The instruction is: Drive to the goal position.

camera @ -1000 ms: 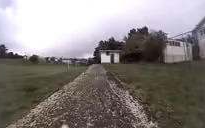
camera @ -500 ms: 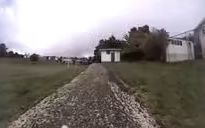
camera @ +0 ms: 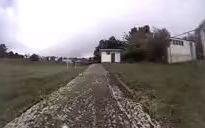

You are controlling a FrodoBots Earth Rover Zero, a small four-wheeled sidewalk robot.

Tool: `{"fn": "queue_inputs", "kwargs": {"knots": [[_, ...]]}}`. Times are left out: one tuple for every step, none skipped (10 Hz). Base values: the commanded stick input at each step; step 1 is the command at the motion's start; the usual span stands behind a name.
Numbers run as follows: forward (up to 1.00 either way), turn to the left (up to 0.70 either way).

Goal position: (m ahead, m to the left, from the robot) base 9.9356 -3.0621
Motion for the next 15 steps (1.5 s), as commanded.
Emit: {"fn": "queue_inputs", "kwargs": {"knots": [[0.7,0.0],[0.7,0.0],[0.7,0.0],[0.7,0.0],[0.7,0.0],[0.7,0.0],[0.7,0.0],[0.7,0.0],[0.7,0.0],[0.7,0.0],[0.7,0.0],[0.7,0.0],[0.7,0.0],[0.7,0.0],[0.7,0.0]]}}
